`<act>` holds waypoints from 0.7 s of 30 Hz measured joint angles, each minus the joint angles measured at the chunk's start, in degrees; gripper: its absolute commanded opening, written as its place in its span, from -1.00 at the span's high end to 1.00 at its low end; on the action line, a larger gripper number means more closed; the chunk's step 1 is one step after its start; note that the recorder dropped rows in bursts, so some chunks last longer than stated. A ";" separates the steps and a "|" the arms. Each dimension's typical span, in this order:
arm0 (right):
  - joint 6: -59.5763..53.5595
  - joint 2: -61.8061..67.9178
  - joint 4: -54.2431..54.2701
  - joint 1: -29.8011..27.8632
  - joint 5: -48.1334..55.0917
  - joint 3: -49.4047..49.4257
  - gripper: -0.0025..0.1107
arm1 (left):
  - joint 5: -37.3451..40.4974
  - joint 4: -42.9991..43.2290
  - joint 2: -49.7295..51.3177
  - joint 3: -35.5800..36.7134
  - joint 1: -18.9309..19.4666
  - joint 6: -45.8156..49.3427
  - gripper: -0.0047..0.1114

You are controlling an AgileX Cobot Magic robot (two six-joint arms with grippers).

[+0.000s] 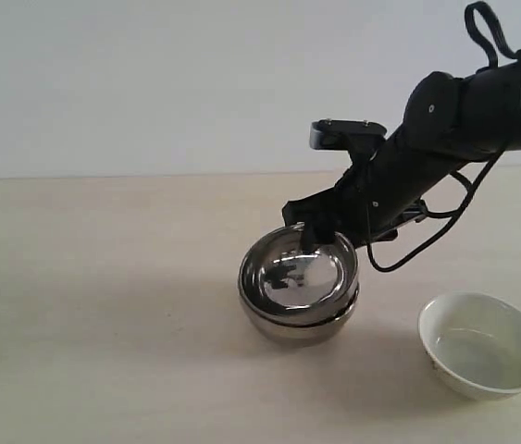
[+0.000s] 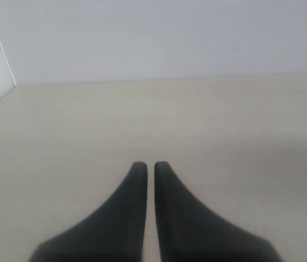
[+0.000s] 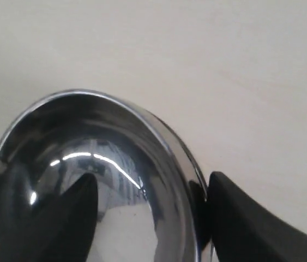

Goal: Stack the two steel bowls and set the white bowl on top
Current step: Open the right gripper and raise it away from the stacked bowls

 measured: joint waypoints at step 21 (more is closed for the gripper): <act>-4.55 -3.47 -1.43 0.00 -0.57 1.12 0.96 | 0.00 0.00 0.00 0.00 0.00 0.00 0.85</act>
